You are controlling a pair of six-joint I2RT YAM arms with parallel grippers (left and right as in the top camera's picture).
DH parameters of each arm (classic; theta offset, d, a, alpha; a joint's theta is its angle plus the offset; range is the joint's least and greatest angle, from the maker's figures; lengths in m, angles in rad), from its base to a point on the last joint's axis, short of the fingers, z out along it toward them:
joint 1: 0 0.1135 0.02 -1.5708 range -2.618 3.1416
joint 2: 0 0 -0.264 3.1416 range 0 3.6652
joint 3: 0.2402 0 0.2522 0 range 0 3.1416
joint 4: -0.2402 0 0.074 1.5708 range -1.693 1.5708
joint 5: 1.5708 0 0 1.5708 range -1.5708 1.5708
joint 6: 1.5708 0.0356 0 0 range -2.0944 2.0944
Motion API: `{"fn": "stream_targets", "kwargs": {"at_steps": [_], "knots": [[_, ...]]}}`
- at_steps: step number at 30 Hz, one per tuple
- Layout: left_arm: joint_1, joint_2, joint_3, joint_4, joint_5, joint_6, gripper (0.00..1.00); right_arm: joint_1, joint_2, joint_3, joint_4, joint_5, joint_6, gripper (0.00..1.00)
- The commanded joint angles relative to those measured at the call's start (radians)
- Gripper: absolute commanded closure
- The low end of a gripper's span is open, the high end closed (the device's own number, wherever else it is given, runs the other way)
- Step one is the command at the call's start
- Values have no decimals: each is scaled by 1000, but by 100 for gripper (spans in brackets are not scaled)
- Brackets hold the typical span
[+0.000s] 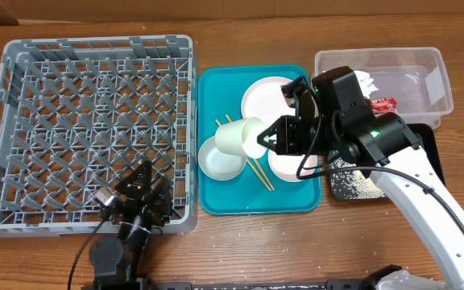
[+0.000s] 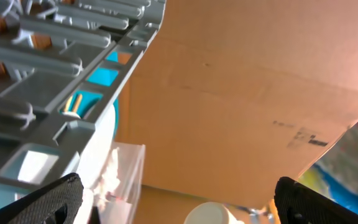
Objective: Sort waste into correct bins and load items into the dishwasher
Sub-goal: 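Grasp the white paper cup with the right gripper and lift, then pass the paper cup from the right gripper to the left gripper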
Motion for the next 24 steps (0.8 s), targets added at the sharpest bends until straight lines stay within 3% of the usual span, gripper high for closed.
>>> {"fn": "stream_targets", "kwargs": {"at_steps": [1, 2, 6, 16, 24], "knots": [[5, -7, -3, 3, 37, -91, 0, -3, 11, 14, 13, -37, 5, 96], [5, -7, -3, 29, 64, -87, 0, -3, 13, 14, 21, -45, 5, 96], [5, -6, -2, 218, 75, 115, 0, -3, 13, 14, 85, -115, 6, 96], [5, 204, 46, 298, 329, 164, 0, -4, 13, 14, 206, -210, 64, 96], [5, 646, 444, 227, 518, 490, 0, -82, 13, 14, 197, -267, 63, 96]]}}
